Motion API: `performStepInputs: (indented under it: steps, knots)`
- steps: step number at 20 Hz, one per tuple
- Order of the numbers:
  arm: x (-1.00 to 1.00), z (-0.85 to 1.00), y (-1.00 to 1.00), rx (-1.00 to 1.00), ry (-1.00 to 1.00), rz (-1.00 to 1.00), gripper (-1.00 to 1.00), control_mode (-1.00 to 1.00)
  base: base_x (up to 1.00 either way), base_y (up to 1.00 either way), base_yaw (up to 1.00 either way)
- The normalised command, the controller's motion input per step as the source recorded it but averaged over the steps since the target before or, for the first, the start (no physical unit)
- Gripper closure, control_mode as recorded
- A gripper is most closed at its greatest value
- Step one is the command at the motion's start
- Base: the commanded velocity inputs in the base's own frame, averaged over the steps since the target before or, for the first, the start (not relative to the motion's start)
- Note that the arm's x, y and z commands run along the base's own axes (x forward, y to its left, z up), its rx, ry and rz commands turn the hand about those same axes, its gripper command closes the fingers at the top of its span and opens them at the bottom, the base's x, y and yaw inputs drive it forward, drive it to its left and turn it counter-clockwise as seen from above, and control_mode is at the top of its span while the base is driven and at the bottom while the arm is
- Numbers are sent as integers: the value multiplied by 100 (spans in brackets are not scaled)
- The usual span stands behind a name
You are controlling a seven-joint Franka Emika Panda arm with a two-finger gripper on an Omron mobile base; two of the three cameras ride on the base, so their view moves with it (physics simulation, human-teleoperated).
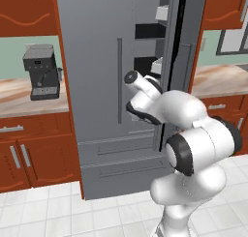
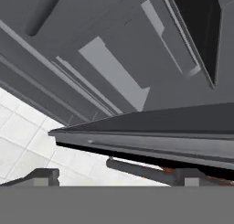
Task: Place one of the steaks on the plate and the other in the bowl. Then place the bowl in the fridge.
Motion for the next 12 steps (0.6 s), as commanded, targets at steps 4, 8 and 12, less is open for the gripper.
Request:
performStepInputs:
  steps: [4, 8, 12]
  knots:
    - [70, -26, 0, -4, 1, 23, -100, -100, 0, 0, 0]
    - [17, -38, -2, -21, 7, 8, -100, -100, 0, 0, 0]
    - [21, -2, -25, -16, 0, 2, -100, -100, 0, 0, 0]
